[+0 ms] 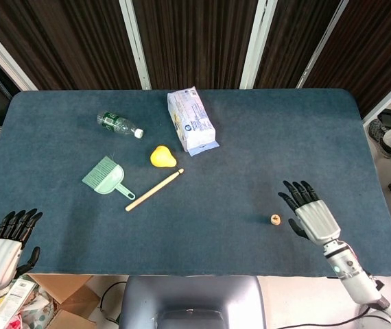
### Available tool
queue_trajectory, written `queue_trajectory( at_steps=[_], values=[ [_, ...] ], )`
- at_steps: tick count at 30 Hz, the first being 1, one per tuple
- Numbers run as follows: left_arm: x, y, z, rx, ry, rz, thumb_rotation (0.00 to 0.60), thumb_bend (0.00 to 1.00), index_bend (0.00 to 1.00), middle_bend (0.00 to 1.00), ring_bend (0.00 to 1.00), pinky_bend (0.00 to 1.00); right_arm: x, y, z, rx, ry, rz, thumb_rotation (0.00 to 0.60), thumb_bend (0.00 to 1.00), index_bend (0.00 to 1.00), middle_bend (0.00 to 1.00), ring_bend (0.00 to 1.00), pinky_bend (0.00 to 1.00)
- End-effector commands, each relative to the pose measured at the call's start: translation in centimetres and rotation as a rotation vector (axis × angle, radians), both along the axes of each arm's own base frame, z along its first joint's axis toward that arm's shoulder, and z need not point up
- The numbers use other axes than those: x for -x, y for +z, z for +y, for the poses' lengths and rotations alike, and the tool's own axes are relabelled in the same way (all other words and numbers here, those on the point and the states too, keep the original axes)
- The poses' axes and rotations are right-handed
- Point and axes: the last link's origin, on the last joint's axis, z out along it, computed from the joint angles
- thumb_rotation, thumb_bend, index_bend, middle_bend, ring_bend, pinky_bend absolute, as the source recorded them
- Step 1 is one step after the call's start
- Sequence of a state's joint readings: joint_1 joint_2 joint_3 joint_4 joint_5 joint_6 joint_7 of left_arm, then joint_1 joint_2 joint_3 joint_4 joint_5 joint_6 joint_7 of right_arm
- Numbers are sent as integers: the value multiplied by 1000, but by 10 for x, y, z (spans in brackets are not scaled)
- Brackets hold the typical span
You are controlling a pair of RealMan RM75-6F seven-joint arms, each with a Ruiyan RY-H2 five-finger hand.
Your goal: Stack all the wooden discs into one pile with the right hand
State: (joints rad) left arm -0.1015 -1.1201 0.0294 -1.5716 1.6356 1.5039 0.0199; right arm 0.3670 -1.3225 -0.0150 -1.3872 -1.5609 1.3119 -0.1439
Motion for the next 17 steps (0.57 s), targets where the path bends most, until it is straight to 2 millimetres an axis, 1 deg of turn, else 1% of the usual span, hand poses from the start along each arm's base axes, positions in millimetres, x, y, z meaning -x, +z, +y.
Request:
queue_trajectory(
  at_steps=[1, 3, 5, 7, 9, 17],
  values=[
    [0, 0, 0, -1, 0, 2, 600, 504, 0, 40, 11, 41, -2, 27, 47, 68, -12, -89, 600, 426, 125, 0, 0, 20],
    [0, 0, 0, -2, -4, 2, 600, 504, 0, 40, 10, 41, 0, 36, 70, 89, -62, -101, 600, 389, 85, 0, 0, 1],
    [-1, 0, -1, -2, -9, 2, 600, 504, 0, 40, 10, 42, 0, 40, 86, 107, -87, -104, 600, 372, 66, 0, 0, 0],
    [-1, -1, -1, -1, -11, 3, 600, 504, 0, 40, 11, 41, 2, 39, 95, 122, -99, -84, 600, 370, 50, 0, 0, 0],
    [-1, -1, -1, 1, -11, 1, 600, 504, 0, 40, 11, 41, 4, 37, 98, 110, -99, -50, 600, 369, 43, 0, 0, 0],
    [-2, 0, -3, -4, -14, 4, 600, 504, 0, 40, 11, 41, 5, 39, 96, 110, -125, -61, 600, 368, 41, 0, 0, 0]
  ],
)
